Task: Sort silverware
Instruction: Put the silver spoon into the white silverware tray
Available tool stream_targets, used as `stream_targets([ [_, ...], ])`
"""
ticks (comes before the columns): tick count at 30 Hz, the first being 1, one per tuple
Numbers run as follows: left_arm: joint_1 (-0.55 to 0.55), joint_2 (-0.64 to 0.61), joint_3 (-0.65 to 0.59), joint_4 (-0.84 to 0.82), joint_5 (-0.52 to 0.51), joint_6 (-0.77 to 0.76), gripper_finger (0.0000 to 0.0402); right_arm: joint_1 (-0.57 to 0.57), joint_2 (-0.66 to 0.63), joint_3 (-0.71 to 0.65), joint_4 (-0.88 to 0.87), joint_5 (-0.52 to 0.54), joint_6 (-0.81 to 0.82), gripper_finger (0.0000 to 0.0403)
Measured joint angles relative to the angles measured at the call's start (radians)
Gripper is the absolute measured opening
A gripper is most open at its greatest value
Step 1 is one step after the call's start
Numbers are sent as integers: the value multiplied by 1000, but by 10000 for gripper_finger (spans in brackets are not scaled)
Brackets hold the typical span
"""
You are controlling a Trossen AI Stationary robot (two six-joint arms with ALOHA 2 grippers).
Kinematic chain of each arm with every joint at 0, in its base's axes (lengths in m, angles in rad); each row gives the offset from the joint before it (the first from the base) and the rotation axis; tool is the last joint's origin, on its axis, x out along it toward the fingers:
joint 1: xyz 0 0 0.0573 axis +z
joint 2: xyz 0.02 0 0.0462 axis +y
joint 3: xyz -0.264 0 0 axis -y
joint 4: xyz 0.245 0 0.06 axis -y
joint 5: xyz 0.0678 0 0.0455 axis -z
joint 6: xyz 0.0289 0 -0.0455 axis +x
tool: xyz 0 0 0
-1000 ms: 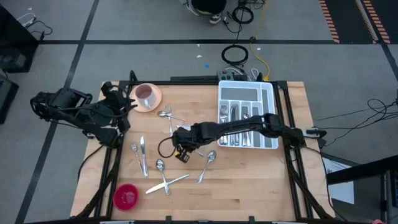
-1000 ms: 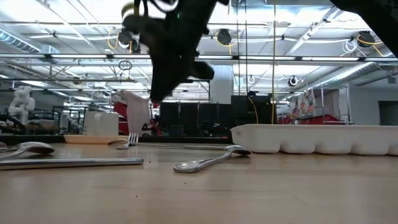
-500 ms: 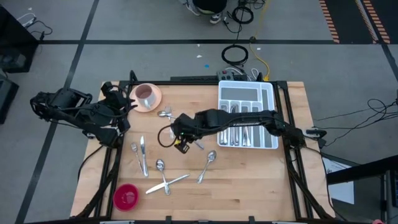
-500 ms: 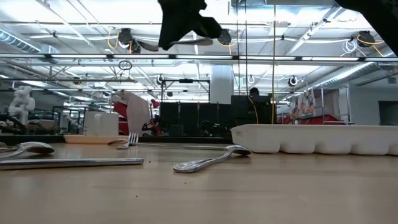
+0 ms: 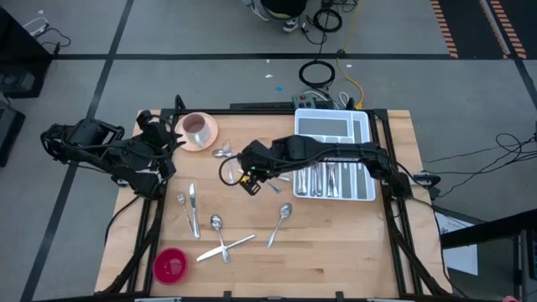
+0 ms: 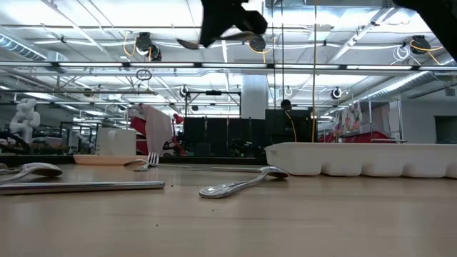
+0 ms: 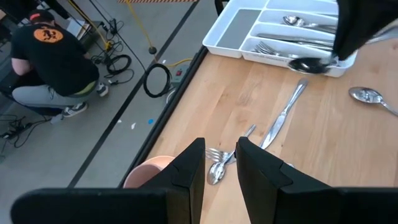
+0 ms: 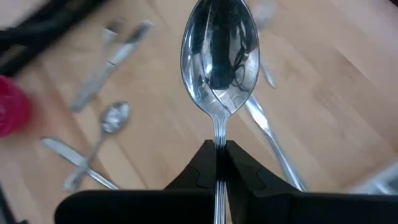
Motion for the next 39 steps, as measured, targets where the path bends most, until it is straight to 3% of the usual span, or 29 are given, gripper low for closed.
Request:
stream_targets([
  [6,0,0,0,0,0,-6,96,-27,3,0,-172,74,85,0],
  [17,0,0,0,2,0,-9,96,-73,4,0,-332,150,162,0],
  [34,0,0,0,2,0,-8,96,-84,2,0,-324,156,98,0],
  [39,0,0,0,1,0,0,96,-53,-7,0,-101,98,-16,0],
])
